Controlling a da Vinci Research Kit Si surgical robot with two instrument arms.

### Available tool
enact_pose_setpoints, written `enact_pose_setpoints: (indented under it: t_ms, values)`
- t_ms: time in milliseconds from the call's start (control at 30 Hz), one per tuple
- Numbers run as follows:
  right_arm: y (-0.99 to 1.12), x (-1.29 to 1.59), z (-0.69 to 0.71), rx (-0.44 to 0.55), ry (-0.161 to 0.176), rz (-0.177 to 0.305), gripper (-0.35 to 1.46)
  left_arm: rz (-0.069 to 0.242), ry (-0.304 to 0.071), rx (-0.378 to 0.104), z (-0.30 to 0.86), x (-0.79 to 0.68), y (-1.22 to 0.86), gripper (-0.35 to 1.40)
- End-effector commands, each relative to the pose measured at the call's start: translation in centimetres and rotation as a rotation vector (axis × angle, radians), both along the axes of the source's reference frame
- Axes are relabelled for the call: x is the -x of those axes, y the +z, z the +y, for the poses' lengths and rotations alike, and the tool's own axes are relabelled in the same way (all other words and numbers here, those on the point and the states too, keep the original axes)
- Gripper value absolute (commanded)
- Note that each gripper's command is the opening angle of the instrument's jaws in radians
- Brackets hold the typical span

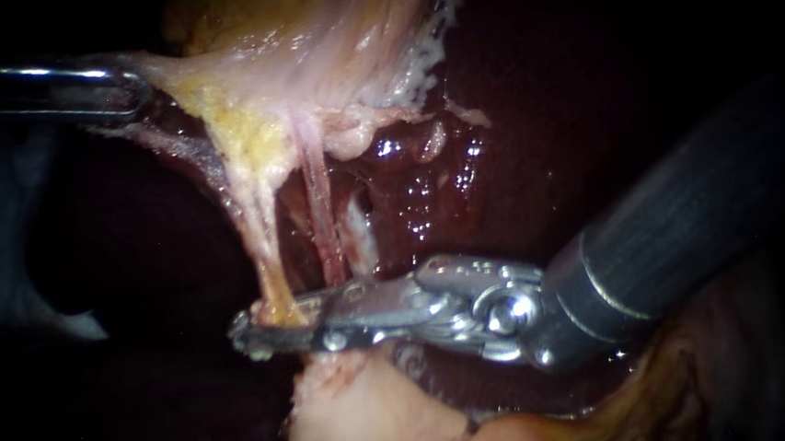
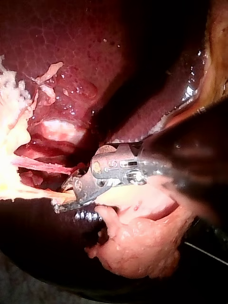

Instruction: Going back second clip left tube

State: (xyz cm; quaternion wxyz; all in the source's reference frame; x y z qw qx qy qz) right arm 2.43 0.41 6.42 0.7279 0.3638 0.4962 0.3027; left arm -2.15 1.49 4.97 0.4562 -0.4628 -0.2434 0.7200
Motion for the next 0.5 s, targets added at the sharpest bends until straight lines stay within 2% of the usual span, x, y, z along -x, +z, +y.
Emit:
enact_pose_setpoints:
  t_ms: [33,133,200,300,367,500]
  values:
    - [0.0,0.0,0.0,0.0,-0.001,0.001,-0.35,0.0,0.0,0.0,0.0,0.0,0.0,-0.35]
    - [-0.01,-0.01,-0.02,-0.002,-0.006,0.004,-0.33,0.0,0.0,0.0,0.0,0.0,0.0,-0.35]
    - [-0.02,-0.04,-0.02,-0.009,-0.014,0.032,0.08,0.001,0.0,0.001,-0.01,0.0,0.0,-0.35]
    - [-0.01,-0.1,-0.01,-0.009,-0.034,0.05,0.36,0.001,0.0,0.001,-0.01,0.0,0.01,-0.35]
    - [0.0,-0.12,-0.02,-0.004,-0.041,0.058,0.39,0.001,-0.001,0.001,-0.01,0.0,0.01,-0.35]
    - [0.04,-0.14,-0.03,0.033,-0.033,0.054,0.43,0.001,0.0,0.001,-0.01,0.0,0.01,-0.35]
